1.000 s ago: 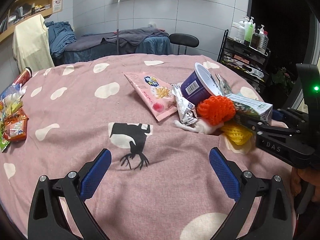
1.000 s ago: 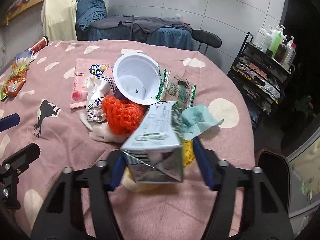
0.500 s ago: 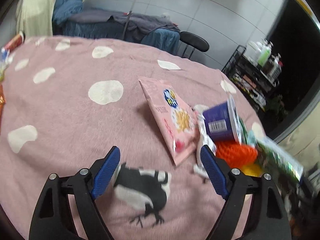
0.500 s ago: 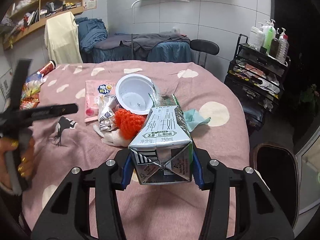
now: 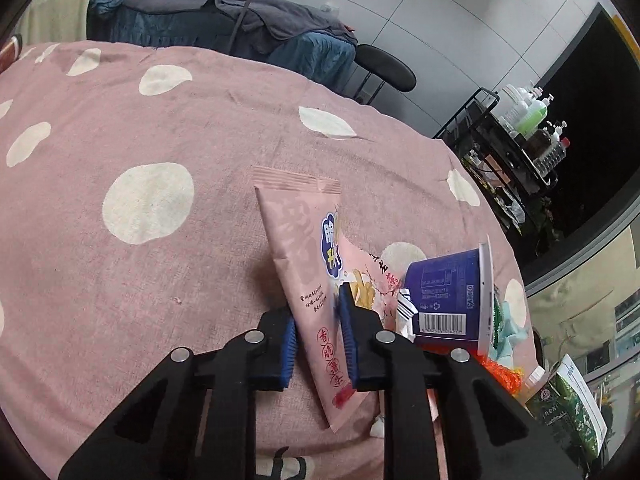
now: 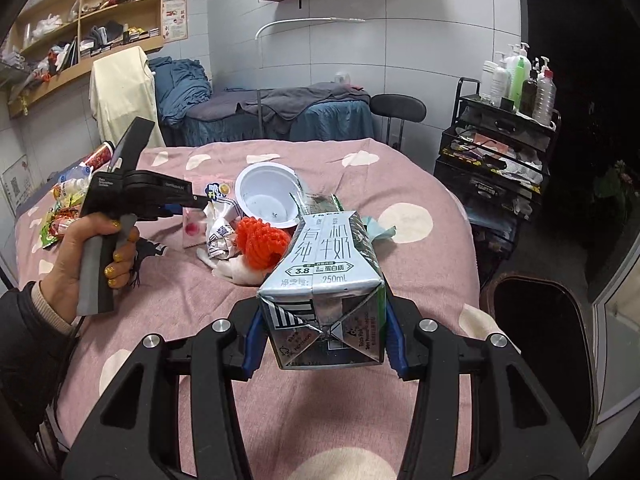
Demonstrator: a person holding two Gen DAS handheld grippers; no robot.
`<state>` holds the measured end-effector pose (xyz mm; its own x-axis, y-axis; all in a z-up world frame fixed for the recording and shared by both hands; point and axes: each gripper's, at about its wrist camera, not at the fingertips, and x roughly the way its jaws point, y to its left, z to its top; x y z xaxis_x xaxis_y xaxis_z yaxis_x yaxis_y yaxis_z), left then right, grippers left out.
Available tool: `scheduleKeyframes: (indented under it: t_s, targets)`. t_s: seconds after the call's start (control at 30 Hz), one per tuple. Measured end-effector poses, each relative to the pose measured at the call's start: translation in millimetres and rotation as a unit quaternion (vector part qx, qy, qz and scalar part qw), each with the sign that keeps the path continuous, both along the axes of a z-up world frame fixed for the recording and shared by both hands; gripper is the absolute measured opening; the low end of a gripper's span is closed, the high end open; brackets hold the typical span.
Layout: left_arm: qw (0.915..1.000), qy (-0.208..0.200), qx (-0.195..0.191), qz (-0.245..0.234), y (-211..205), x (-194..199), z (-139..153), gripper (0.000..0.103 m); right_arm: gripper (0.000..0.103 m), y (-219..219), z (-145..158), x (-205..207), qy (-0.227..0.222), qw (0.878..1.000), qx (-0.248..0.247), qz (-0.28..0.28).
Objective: Collect trash
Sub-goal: 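Grasp the pink snack bag with the left tool while the right tool holds the carton, then carry the milk carton over the black bin and open the right tool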
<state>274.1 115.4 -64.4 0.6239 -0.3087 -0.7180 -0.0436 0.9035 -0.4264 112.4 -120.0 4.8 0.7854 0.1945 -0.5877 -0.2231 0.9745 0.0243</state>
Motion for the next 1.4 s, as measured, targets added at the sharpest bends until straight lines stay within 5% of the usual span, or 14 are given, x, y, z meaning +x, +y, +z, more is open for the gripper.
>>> scheduleKeyframes:
  t_s: [0.17, 0.47, 0.7, 1.4]
  targets:
    - [0.9988, -0.041, 0.021, 0.015, -1, -24, 22, 0.005, 0.049, -6, 3, -8, -0.015, 1.000, 0.010, -0.001]
    - [0.9876, -0.134, 0.068, 0.046, -6, -98, 74, 0.004, 0.049, -20, 4, -18, -0.022, 0.999, 0.024, -0.013]
    - [0.9807, -0.178, 0.064, 0.047, -20, -134, 100, 0.004, 0.049, -36, 8, -25, -0.031, 0.998, 0.036, -0.035]
    - [0.9696, -0.213, 0.043, -0.112, -142, -164, 108, 0.005, 0.049, -159, -3, -38, -0.031, 0.973, 0.042, -0.225]
